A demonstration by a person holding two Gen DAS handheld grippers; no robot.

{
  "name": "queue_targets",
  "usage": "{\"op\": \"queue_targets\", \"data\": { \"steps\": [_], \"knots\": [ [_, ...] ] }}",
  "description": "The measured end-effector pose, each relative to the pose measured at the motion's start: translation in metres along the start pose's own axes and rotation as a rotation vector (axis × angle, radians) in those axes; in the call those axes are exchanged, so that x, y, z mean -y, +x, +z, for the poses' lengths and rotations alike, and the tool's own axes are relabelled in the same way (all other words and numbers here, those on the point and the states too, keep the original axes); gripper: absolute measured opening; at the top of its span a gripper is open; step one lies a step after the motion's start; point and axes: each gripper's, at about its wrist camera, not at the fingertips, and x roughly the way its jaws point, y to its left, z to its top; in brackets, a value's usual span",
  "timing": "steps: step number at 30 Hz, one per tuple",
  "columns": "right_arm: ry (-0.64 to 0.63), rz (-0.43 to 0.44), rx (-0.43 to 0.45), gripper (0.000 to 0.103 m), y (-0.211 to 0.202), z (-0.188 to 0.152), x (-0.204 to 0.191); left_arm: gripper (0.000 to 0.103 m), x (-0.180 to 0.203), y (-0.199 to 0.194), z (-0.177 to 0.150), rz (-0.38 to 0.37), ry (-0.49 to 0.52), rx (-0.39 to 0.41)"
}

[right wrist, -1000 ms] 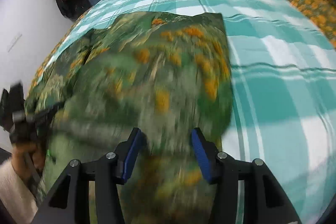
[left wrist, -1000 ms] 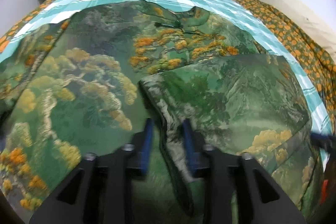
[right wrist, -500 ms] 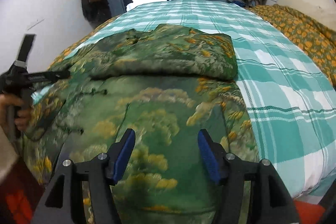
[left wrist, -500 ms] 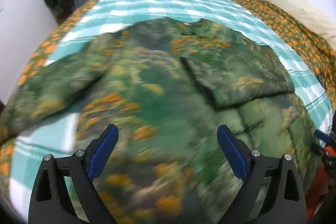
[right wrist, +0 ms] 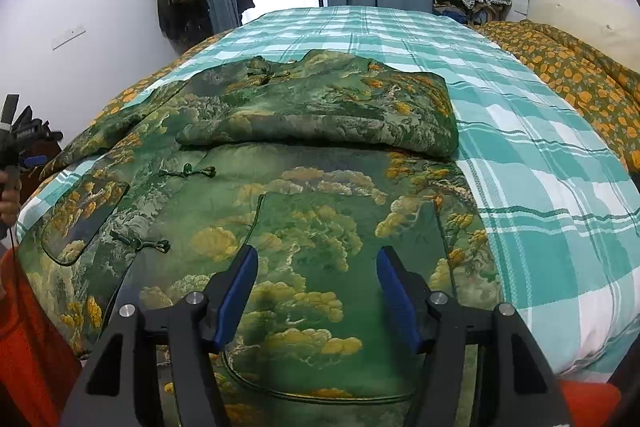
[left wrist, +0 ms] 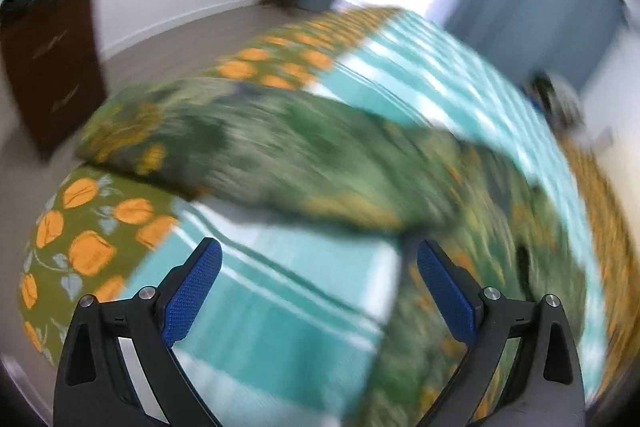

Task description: Fold large clothes

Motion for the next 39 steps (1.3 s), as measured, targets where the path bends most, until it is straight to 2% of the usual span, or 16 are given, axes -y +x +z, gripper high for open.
{"op": "queue_targets", "data": {
  "steps": [4,7,10,11,13,14,15,18,22,25,28,29,31,34,38,39],
  "knots": [
    [-0.018,-0.003,-0.020,0.063,0.005,-0.002,-0.006,0.098,-0.075,0.029,0.034,-0.001,-0.348,0.043],
    [-0.023,-0.003,-0.041,0.063,0.009,-0.004,-0.008,0.098,-0.117,0.057,0.043,0.009,-0.565,0.013],
    [-0.018,-0.003,-0.060,0.063,0.014,-0.006,-0.009,0.097,-0.139,0.070,0.044,0.011,-0.706,0.037],
    [-0.015,-0.003,-0.064,0.063,0.016,-0.006,-0.009,0.095,-0.140,0.070,0.046,0.016,-0.718,0.054],
    [-0.009,-0.004,-0.070,0.063,0.018,-0.007,-0.009,0.067,-0.137,0.073,0.051,0.029,-0.708,0.068],
    [-0.007,-0.005,-0.073,0.063,0.020,-0.008,-0.009,0.038,-0.134,0.078,0.055,0.033,-0.678,0.046],
    [-0.006,-0.006,-0.076,0.063,0.021,-0.008,-0.008,0.021,-0.135,0.080,0.057,0.043,-0.662,0.030],
    [-0.006,-0.011,-0.069,0.063,0.022,-0.008,-0.009,0.013,-0.130,0.074,0.062,0.053,-0.639,0.039],
    [0.000,-0.007,-0.053,0.063,0.020,-0.007,-0.009,0.010,-0.086,0.046,0.077,0.123,-0.464,0.089],
    [0.009,-0.004,-0.032,0.063,0.016,-0.006,-0.006,0.009,-0.035,0.020,0.086,0.131,-0.248,0.133],
    [0.030,0.002,-0.012,0.063,0.012,-0.006,0.001,0.009,0.051,-0.007,0.088,0.101,0.047,0.219],
    [0.035,0.004,-0.008,0.063,0.011,-0.006,0.002,0.009,0.090,-0.018,0.081,0.078,0.179,0.250],
    [0.053,0.005,0.003,0.063,0.009,-0.004,0.008,0.009,0.149,-0.033,0.061,0.025,0.370,0.286],
    [0.073,0.002,0.016,0.063,0.006,-0.003,0.014,0.009,0.227,-0.046,0.017,-0.064,0.619,0.308],
    [0.094,-0.006,0.035,0.063,0.001,-0.003,0.023,0.009,0.306,-0.031,-0.049,-0.162,0.842,0.243],
    [0.098,-0.008,0.038,0.063,0.000,-0.003,0.026,0.009,0.314,-0.028,-0.064,-0.171,0.869,0.227]
  ]
}}
